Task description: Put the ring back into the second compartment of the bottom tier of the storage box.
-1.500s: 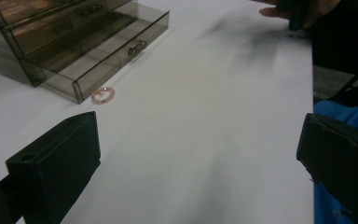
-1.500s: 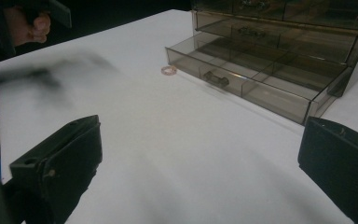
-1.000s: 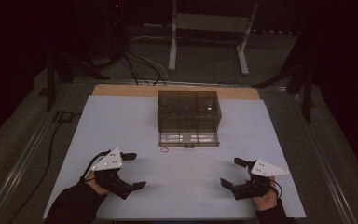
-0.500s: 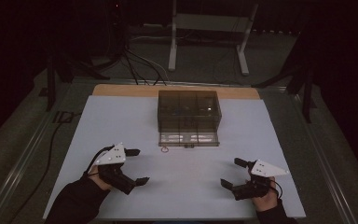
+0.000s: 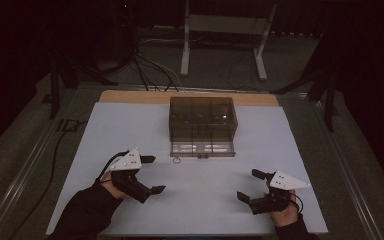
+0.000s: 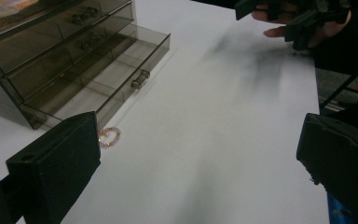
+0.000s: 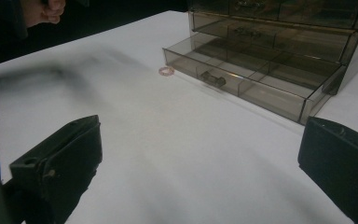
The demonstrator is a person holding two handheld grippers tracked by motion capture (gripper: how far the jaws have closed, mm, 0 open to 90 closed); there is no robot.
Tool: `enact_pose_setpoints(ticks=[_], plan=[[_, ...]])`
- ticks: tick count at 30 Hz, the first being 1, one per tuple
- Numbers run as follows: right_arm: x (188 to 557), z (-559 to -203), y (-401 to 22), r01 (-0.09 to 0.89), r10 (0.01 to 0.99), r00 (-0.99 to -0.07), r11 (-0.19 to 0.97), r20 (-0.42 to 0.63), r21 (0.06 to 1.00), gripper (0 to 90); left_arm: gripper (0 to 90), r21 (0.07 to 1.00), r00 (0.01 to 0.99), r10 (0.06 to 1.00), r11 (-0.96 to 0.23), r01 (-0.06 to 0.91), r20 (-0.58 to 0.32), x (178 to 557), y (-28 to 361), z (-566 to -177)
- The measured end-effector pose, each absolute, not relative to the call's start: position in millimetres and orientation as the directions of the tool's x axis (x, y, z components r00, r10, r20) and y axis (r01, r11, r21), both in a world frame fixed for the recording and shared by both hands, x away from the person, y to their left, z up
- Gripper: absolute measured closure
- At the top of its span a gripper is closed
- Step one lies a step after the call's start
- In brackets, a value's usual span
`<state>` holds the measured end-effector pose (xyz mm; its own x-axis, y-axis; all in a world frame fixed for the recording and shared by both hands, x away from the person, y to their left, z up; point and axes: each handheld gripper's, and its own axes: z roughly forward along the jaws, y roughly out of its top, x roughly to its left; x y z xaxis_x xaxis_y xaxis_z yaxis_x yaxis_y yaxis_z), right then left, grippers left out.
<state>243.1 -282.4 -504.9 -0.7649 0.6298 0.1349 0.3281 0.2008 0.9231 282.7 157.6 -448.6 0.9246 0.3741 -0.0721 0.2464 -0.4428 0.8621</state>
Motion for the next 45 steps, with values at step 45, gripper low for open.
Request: enact_pose_setpoints(ticks=[45], plan=[[240.9, -503.6, -284.5, 0.329, 0.632, -0.762, 0.194, 0.138, 0.924, 0.0, 7.1, 0.831, 0.827, 0.553, -0.411, 0.375, -0.099, 320.2, 109.7, -476.4]])
